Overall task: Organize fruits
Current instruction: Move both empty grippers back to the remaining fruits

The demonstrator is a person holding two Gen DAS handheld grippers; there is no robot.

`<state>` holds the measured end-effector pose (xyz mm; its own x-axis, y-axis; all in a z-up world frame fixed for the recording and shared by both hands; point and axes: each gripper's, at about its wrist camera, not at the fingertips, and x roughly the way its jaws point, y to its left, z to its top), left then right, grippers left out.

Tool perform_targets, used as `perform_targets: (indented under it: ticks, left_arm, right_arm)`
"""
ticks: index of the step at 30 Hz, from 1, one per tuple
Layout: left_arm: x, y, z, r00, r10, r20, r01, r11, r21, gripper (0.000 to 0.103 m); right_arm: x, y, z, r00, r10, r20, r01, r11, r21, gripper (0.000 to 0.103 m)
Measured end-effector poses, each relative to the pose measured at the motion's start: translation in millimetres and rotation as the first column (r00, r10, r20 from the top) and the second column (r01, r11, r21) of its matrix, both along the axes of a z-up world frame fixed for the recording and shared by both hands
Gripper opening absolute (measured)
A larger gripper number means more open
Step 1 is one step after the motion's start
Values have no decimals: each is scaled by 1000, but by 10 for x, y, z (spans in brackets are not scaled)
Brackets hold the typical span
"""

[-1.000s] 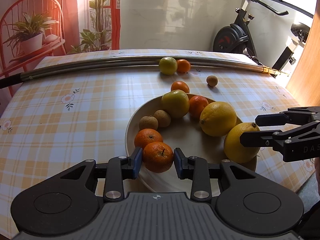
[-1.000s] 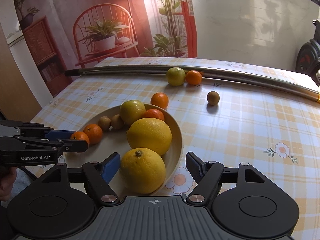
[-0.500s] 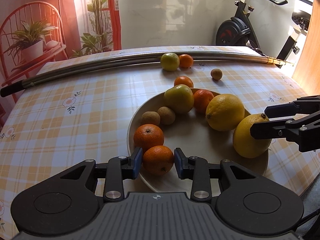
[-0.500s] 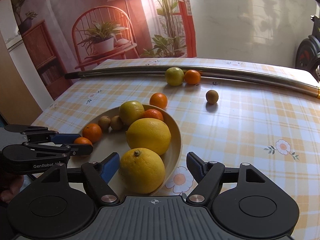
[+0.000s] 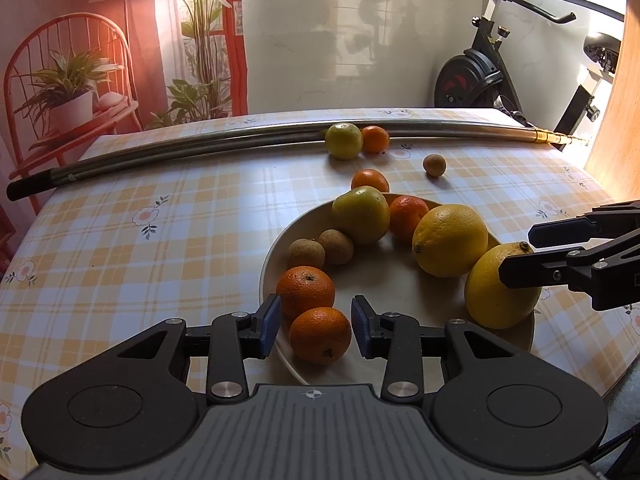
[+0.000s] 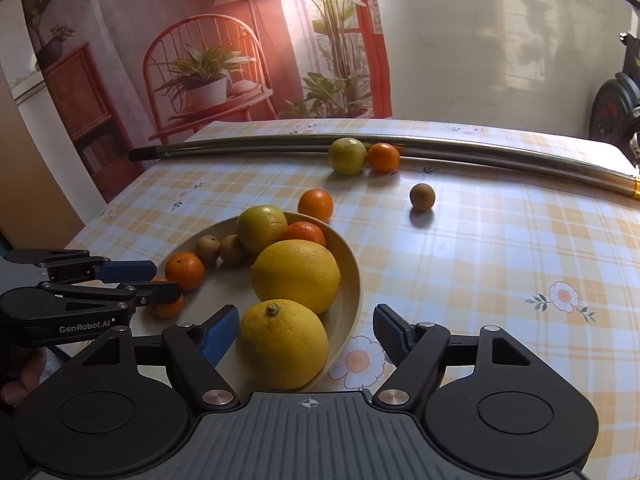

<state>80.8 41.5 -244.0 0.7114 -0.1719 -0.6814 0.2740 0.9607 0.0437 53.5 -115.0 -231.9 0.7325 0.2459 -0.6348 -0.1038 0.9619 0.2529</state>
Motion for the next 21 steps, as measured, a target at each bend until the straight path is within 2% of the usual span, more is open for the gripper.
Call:
perform_targets:
  ticks: [13, 21]
  left_arm:
    - [-17, 14, 26, 1000, 10, 23, -9, 1000, -12, 43]
    - [-30, 40, 50, 999, 22, 40, -21, 1000, -23, 49]
  right_arm:
    - [-1, 2, 0, 1000, 0, 1, 0, 1000, 0, 71]
    - [-7, -31, 44, 999, 9, 32, -10, 1000, 14, 71]
